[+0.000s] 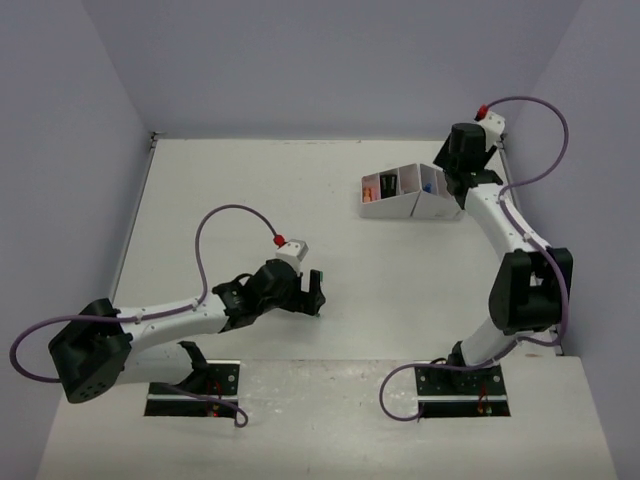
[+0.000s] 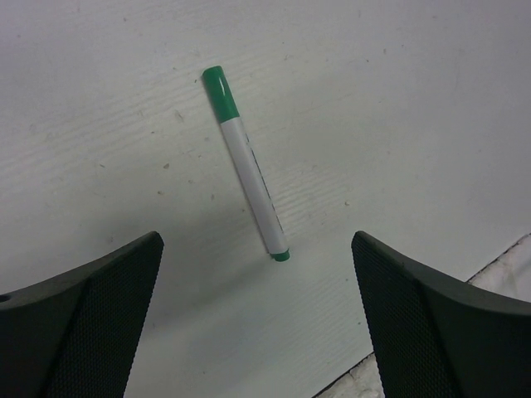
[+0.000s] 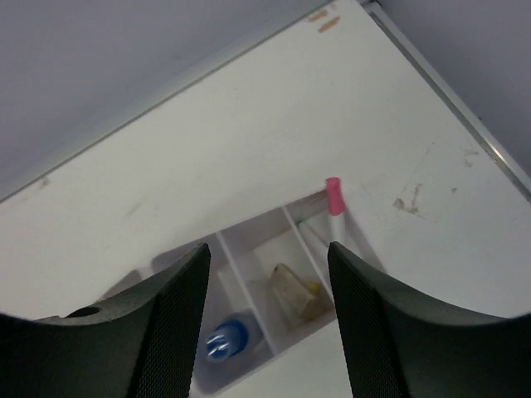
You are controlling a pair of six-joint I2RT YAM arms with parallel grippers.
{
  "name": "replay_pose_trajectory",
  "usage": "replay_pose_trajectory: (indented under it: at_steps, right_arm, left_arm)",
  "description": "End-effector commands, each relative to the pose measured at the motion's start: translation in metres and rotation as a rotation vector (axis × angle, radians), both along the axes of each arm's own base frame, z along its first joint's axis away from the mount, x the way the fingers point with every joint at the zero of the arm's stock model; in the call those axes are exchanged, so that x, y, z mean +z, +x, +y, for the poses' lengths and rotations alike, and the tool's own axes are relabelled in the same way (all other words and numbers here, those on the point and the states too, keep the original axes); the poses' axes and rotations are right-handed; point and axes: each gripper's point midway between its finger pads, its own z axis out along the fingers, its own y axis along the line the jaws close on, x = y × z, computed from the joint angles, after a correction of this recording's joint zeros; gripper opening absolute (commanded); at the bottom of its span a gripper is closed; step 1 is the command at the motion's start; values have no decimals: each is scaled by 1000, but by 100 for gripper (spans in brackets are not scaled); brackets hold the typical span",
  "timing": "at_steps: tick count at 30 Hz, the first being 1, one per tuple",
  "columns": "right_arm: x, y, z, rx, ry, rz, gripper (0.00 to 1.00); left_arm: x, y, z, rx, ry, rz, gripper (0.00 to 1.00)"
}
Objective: Sort the stationery into containers
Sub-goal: Place the pen in the storage box, then pick up the pen from the center of the board.
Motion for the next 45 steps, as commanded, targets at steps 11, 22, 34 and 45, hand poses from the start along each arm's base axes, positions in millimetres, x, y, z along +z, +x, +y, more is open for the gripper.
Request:
replay_pose_trajectory:
  at_steps: [11,22,34,45]
  right_arm:
    - [91,-113,146,502,164,-212,62]
    - [93,-180,166,692,309,-289,82]
    - [84,-254,261,1358,641,-261,97]
    - [52,-266,314,1343,700,-118,83]
  left_arm:
    - [-44,25,-18,143,269,22,61]
    - [-91,19,-23,175,412,94,10]
    - [-35,25,-24,203,296,-70,0]
    - [109,7,-34,76,-289,-397,0]
